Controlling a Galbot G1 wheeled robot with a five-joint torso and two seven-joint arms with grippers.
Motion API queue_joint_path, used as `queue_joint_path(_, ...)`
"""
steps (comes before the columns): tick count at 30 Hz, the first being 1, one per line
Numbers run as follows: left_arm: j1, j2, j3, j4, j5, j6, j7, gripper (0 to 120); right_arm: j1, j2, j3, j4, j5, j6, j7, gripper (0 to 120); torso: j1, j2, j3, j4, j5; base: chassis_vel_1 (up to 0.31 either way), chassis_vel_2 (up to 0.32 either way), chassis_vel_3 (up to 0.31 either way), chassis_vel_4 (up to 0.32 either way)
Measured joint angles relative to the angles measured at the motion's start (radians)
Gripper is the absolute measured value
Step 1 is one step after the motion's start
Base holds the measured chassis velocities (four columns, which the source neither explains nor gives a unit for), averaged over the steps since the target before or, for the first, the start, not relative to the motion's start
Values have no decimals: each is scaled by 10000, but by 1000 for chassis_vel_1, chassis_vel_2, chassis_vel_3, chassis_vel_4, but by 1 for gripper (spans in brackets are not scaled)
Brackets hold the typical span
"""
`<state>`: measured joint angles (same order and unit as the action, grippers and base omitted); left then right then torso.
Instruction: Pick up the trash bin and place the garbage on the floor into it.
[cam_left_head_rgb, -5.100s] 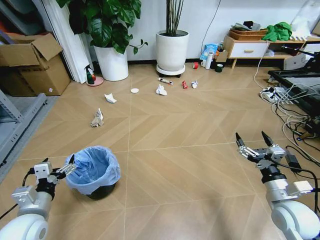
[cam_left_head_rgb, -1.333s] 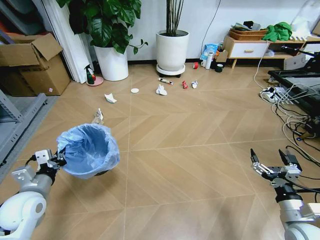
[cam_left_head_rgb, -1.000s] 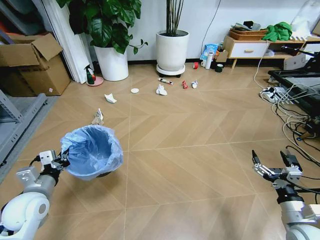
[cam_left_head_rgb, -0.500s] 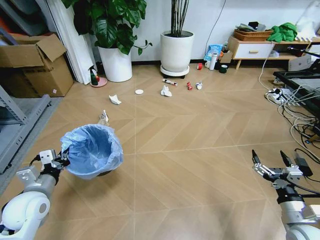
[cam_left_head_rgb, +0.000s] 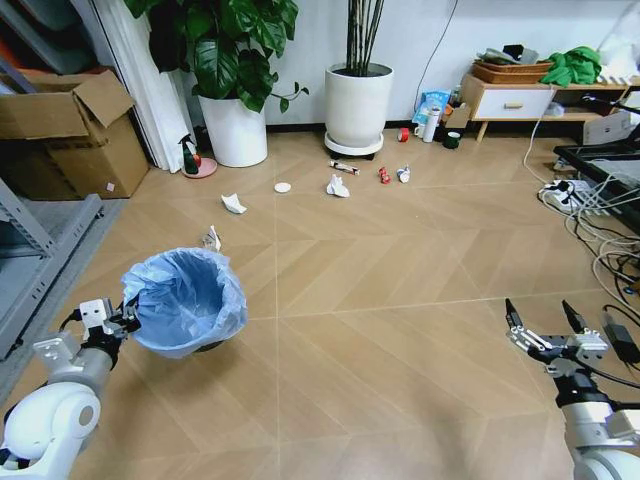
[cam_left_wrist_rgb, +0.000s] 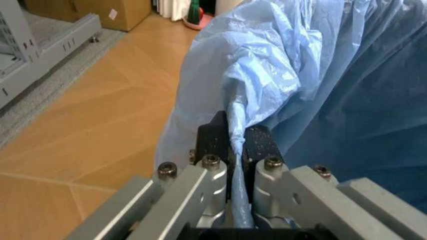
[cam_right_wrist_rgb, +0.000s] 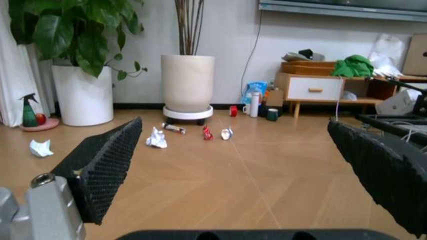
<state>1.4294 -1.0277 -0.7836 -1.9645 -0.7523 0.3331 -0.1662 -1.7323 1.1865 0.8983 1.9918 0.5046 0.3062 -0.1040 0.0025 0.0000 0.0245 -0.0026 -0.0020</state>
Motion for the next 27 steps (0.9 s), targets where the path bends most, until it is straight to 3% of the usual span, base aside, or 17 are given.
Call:
queue_joint_path(14,13,29,17,0,-7,0,-7,0,-30,-22,42,41,5,6,-37,100,-1,0,-1,0,3,-46,157,44,-149)
queue_joint_path(27,47,-3,60,-37,0,2,-7,0,-76,10,95,50,11,53,-98,100,0,0,0,1,0,-26,232,28,-228)
